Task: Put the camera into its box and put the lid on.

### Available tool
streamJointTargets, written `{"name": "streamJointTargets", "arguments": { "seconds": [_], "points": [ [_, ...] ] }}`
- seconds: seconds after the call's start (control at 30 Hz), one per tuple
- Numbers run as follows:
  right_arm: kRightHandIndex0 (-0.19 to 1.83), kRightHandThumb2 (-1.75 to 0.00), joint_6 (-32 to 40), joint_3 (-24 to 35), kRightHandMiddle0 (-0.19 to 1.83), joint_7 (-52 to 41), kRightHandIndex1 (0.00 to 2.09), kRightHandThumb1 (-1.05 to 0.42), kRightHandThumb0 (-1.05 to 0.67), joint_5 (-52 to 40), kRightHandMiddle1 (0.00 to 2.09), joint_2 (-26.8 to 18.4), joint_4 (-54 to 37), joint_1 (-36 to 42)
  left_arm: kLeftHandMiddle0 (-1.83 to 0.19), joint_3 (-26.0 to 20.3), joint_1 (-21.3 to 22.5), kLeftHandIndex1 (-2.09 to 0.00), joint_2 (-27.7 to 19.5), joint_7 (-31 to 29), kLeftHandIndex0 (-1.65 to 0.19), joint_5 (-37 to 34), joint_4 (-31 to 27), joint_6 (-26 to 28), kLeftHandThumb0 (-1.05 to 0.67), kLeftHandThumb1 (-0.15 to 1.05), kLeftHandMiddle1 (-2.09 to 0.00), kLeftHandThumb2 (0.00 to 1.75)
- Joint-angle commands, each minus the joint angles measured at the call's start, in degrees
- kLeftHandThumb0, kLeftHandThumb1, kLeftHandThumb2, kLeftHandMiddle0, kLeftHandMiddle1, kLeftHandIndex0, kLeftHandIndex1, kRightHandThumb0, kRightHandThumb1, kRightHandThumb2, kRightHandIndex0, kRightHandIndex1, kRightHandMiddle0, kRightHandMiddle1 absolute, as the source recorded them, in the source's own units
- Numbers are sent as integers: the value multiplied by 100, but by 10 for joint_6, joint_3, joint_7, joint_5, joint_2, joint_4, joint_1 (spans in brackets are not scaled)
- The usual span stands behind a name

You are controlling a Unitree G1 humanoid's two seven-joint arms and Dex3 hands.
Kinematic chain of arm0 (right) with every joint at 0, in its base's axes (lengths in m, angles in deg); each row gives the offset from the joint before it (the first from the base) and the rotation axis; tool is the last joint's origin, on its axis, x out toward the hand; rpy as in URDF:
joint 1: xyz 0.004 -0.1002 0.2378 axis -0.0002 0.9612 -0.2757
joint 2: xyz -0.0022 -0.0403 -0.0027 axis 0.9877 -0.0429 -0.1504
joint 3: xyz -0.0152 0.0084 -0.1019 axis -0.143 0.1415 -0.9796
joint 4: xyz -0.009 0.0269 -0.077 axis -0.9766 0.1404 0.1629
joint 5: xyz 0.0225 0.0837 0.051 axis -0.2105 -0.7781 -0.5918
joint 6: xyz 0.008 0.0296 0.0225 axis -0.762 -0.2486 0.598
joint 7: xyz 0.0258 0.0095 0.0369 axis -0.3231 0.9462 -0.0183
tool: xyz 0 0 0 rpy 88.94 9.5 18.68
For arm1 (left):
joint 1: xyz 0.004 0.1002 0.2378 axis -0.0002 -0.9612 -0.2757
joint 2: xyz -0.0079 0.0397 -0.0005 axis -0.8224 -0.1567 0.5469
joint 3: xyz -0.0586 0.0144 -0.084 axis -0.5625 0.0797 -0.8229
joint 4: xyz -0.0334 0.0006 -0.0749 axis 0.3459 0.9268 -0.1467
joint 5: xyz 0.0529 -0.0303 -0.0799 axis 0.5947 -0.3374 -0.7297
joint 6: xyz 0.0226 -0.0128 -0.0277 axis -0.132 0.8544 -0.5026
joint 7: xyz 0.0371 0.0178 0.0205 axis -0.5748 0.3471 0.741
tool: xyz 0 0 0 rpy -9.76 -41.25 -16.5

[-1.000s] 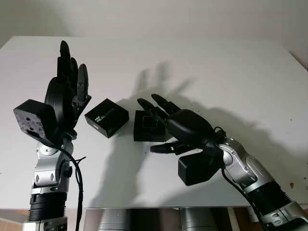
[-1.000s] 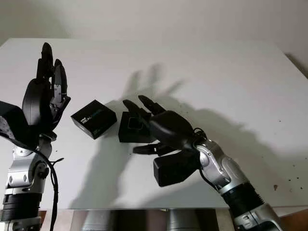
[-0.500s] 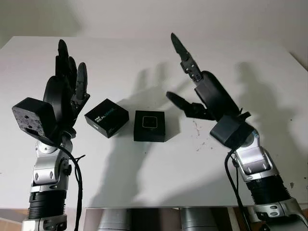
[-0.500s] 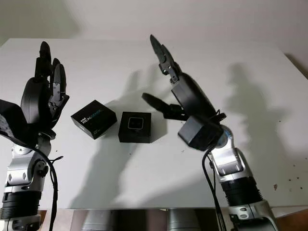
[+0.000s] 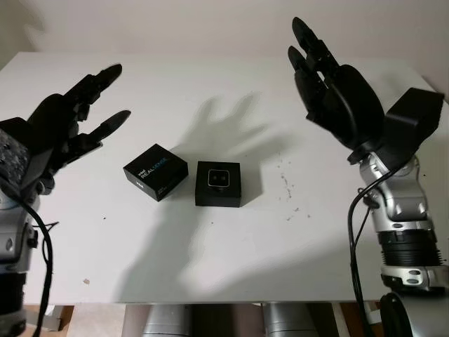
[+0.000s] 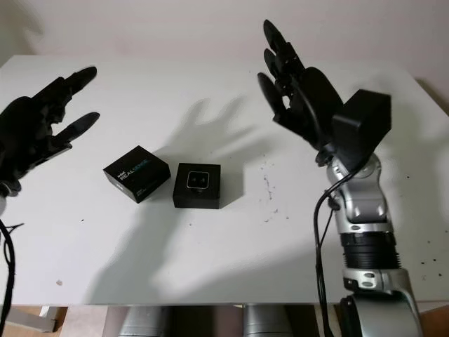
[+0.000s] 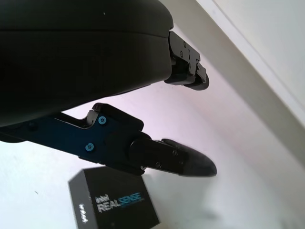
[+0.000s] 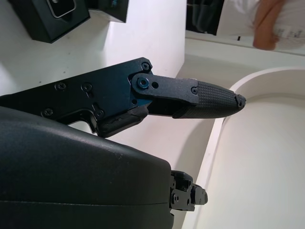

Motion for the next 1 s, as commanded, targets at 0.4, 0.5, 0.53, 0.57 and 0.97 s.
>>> {"name": "streamJointTargets", "arguments": {
  "seconds": [0.4,0.5,0.53,0.57,0.97],
  "points": [
    [-6,-57,176,109,-7,97,7,-105,-73,-175,6,63,-2,-33,-2,160,102,-5,-132,-120,-2,203,96,-207,-39,77,-5,5],
    [-6,-57,167,105,-7,106,6,-105,-72,-166,6,65,-7,-25,0,181,113,-4,-133,-108,2,247,103,-245,-40,78,-5,5],
    [-6,-58,165,103,-6,106,6,-105,-72,-163,6,65,-9,-22,1,187,117,-3,-133,-99,4,260,108,-263,-40,78,-4,5],
    [-6,-58,161,101,-6,106,6,-105,-72,-158,6,66,-10,-19,0,193,121,-3,-133,-94,4,275,110,-275,-39,78,-5,5],
    [-2,-56,127,81,-2,99,7,-105,-68,-123,7,70,-20,5,-4,240,182,-5,-106,-4,4,372,185,-370,-41,78,-6,6]
  ]
}}
